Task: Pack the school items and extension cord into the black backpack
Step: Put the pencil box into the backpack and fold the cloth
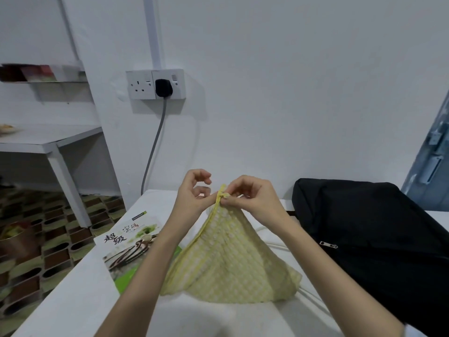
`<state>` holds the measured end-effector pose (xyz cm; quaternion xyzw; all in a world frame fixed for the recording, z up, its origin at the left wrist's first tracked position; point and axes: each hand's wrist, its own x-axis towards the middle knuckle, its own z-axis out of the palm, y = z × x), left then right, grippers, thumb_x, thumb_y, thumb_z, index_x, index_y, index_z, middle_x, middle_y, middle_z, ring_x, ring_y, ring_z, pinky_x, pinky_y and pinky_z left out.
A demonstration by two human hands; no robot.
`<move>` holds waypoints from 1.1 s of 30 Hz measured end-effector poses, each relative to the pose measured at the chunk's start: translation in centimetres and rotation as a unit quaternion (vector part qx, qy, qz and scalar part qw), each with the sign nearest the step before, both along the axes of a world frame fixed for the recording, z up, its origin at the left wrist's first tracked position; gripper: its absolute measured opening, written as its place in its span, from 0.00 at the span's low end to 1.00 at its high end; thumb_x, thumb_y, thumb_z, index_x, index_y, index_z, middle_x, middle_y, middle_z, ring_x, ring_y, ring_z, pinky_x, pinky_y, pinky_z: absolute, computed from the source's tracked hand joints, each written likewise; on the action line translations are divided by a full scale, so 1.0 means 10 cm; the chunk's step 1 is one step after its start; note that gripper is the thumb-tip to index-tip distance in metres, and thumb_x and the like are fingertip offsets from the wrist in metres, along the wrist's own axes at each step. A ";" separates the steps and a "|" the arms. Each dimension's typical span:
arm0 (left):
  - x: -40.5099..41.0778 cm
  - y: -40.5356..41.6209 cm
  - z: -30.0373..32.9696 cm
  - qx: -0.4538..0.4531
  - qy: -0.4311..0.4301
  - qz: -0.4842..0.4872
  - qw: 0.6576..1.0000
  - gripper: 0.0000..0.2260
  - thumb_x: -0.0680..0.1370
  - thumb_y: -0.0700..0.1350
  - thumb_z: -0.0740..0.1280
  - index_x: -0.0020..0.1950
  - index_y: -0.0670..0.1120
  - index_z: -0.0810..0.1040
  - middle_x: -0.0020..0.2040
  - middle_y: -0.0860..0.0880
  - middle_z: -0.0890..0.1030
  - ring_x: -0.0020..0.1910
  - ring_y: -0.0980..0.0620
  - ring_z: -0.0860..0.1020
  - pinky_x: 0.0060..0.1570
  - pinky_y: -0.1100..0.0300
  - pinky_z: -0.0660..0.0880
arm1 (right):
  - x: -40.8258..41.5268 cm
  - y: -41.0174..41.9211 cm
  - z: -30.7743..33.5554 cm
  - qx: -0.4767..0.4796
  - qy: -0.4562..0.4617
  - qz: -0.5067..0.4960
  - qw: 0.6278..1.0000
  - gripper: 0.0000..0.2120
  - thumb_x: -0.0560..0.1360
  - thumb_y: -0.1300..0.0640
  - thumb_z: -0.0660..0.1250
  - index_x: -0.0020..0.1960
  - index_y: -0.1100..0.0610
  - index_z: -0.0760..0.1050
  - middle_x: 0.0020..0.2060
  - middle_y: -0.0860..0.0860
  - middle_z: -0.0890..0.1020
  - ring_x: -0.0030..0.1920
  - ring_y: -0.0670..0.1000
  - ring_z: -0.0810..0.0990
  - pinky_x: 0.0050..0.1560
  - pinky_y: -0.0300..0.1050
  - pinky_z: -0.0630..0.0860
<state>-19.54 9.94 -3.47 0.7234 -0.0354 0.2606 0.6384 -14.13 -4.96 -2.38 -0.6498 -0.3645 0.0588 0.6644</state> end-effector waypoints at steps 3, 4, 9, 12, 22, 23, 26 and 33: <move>-0.08 0.01 0.04 0.004 0.070 -0.039 0.997 0.12 0.74 0.46 0.70 0.53 0.45 0.71 0.45 0.52 0.76 0.36 0.57 0.74 0.38 0.64 0.71 | 0.06 0.03 0.13 0.038 0.002 -0.070 0.997 0.14 0.65 0.71 0.74 0.45 0.58 0.77 0.32 0.50 0.78 0.31 0.42 0.74 0.37 0.33 0.74; -0.12 0.04 0.05 0.050 0.102 -0.048 0.992 0.15 0.72 0.48 0.71 0.54 0.47 0.71 0.45 0.54 0.77 0.37 0.57 0.75 0.37 0.65 0.72 | 0.10 0.02 0.20 0.047 -0.002 -0.090 0.995 0.13 0.66 0.70 0.74 0.46 0.58 0.78 0.32 0.50 0.78 0.30 0.40 0.74 0.37 0.31 0.74; -0.26 0.40 0.05 0.235 0.125 -0.023 0.964 0.07 0.69 0.45 0.70 0.45 0.46 0.78 0.35 0.55 0.76 0.34 0.56 0.73 0.35 0.63 0.70 | 0.29 -0.18 0.44 0.033 -0.035 -0.145 0.988 0.03 0.73 0.64 0.69 0.45 0.58 0.79 0.28 0.44 0.81 0.29 0.38 0.77 0.31 0.29 0.71; -0.22 0.64 0.11 0.205 0.073 0.037 0.975 0.04 0.72 0.43 0.71 0.42 0.44 0.79 0.35 0.50 0.77 0.35 0.57 0.73 0.37 0.61 0.69 | 0.35 -0.27 0.44 -0.012 -0.049 -0.165 0.985 0.04 0.78 0.61 0.63 0.49 0.61 0.74 0.27 0.48 0.77 0.23 0.40 0.71 0.25 0.30 0.66; -0.04 0.66 0.35 0.159 -0.004 0.169 0.973 0.08 0.76 0.42 0.67 0.43 0.36 0.79 0.28 0.50 0.78 0.22 0.59 0.74 0.28 0.70 0.71 | 0.31 -0.42 0.39 -0.040 0.026 -0.130 0.990 0.15 0.66 0.69 0.74 0.50 0.59 0.79 0.41 0.51 0.83 0.40 0.48 0.82 0.47 0.39 0.80; -0.09 0.65 0.39 0.132 -0.021 0.145 0.980 0.05 0.76 0.39 0.67 0.43 0.39 0.80 0.30 0.52 0.80 0.27 0.60 0.77 0.32 0.69 0.74 | 0.27 -0.45 0.42 -0.029 0.005 -0.141 0.990 0.13 0.66 0.70 0.73 0.47 0.57 0.79 0.39 0.50 0.83 0.40 0.47 0.81 0.46 0.37 0.79; -0.26 0.61 0.44 0.118 -0.065 0.101 0.986 0.12 0.73 0.33 0.68 0.43 0.50 0.82 0.39 0.56 0.83 0.43 0.55 0.81 0.45 0.66 0.76 | 0.17 -0.55 0.48 0.025 -0.056 -0.170 0.984 0.11 0.70 0.70 0.70 0.42 0.54 0.81 0.35 0.45 0.84 0.39 0.44 0.81 0.45 0.36 0.78; -0.78 0.40 0.07 0.044 -0.001 0.055 0.998 0.09 0.75 0.30 0.64 0.43 0.41 0.79 0.36 0.51 0.84 0.40 0.54 0.83 0.45 0.64 0.79 | -0.16 -0.80 0.12 -0.069 -0.156 -0.190 0.967 0.15 0.74 0.68 0.66 0.41 0.48 0.79 0.36 0.40 0.82 0.38 0.41 0.78 0.40 0.36 0.75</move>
